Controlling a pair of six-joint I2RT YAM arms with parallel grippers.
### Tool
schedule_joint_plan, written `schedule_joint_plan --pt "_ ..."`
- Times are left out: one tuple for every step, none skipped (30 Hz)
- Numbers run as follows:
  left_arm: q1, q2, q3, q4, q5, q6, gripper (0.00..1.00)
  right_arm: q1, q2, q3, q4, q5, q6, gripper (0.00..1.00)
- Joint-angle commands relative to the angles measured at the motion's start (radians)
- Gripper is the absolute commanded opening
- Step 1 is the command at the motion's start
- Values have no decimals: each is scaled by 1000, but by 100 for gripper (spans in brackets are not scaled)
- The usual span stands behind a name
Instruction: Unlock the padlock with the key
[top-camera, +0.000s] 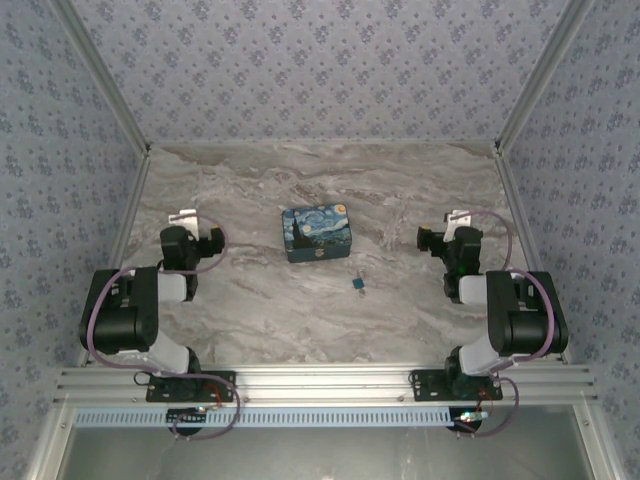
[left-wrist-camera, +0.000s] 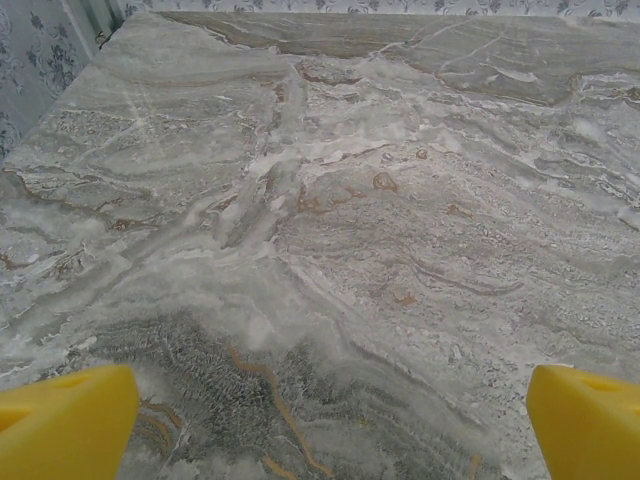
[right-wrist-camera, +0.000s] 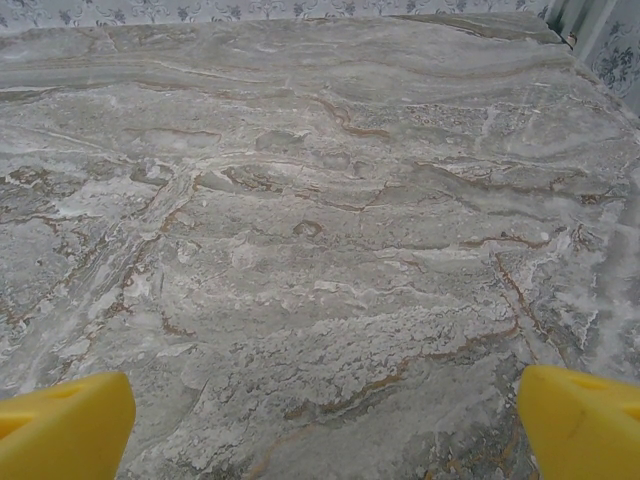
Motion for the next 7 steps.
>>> schedule_joint_plan --pt "-7 -8 13 1 14 -11 99 3 11 18 -7 16 -19 100" --pt "-8 -7 13 1 14 -12 99 2 10 18 -7 17 -20 100" --pt "-7 -8 13 1 14 -11 99 3 11 18 -7 16 -20 100" --pt "-7 -7 13 1 14 -12 99 2 11 19 -8 16 -20 100" --pt "-7 -7 14 1 14 -12 100 1 10 19 -8 17 -20 100" --pt "-8 -7 13 1 14 -11 99 1 11 19 -8 14 -20 100" --pt "-7 -8 13 0 13 -11 99 2 11 19 -8 14 -20 100"
